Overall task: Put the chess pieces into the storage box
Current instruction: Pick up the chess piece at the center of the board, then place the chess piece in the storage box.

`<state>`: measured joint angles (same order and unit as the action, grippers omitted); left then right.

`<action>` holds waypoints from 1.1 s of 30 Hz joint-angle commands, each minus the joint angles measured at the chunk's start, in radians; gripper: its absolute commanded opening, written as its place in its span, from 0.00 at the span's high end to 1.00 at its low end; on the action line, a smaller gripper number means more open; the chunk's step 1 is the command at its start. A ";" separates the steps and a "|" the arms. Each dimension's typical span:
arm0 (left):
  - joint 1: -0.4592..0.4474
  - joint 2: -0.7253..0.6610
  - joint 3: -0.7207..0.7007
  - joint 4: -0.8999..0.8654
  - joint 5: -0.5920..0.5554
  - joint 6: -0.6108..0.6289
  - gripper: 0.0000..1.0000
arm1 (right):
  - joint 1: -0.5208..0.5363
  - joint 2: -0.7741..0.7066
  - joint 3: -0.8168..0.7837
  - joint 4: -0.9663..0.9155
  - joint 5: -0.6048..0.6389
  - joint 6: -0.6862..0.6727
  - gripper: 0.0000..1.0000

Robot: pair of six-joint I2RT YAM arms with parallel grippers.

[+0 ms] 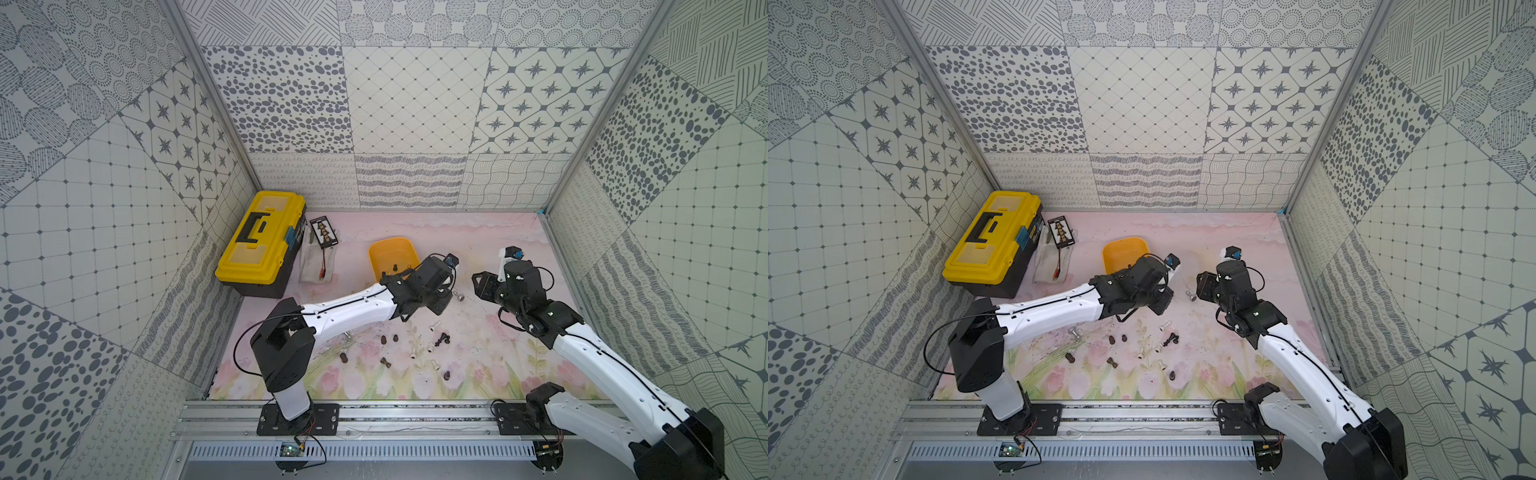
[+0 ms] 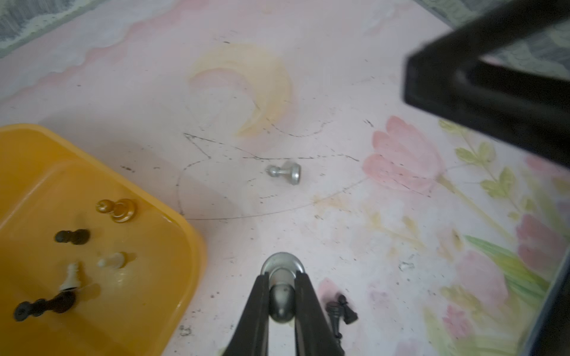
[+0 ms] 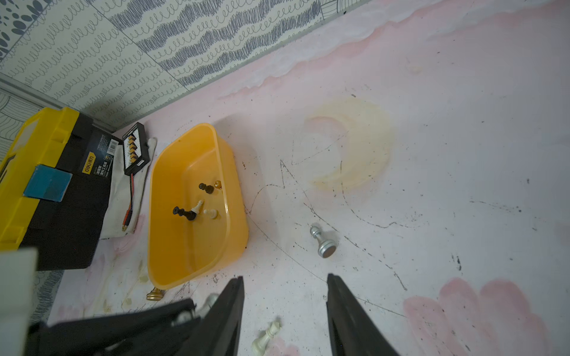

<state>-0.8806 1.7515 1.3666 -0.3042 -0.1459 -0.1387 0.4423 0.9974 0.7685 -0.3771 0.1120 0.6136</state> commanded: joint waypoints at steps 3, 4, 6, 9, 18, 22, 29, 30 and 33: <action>0.156 0.063 0.065 -0.112 0.012 -0.022 1.00 | -0.016 0.017 0.022 0.026 -0.035 -0.021 0.51; 0.169 0.070 0.067 -0.103 0.029 -0.027 1.00 | -0.019 0.013 0.026 0.020 -0.042 -0.023 0.51; 0.198 0.090 0.088 -0.103 0.056 -0.044 1.00 | -0.024 -0.003 0.030 0.006 -0.052 -0.030 0.51; 0.221 0.114 0.127 -0.115 0.065 -0.043 1.00 | -0.029 -0.033 0.011 0.000 -0.043 -0.039 0.50; 0.270 0.240 0.208 -0.194 -0.018 -0.029 1.00 | -0.053 -0.018 -0.015 -0.006 -0.096 -0.035 0.50; 0.292 0.268 0.209 -0.181 -0.017 -0.029 1.00 | -0.053 0.026 -0.018 0.001 -0.117 -0.025 0.50; 0.323 0.299 0.208 -0.168 -0.024 -0.030 1.00 | -0.053 0.080 -0.020 0.034 -0.149 -0.013 0.49; 0.324 0.307 0.211 -0.166 -0.020 -0.029 1.00 | -0.053 0.087 -0.017 0.037 -0.151 -0.014 0.49; 0.327 0.329 0.216 -0.150 -0.017 -0.029 1.00 | -0.054 0.110 -0.001 0.037 -0.159 -0.022 0.49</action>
<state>-0.5663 2.0567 1.5658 -0.4576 -0.1535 -0.1619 0.3912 1.0908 0.7547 -0.3874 -0.0303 0.5949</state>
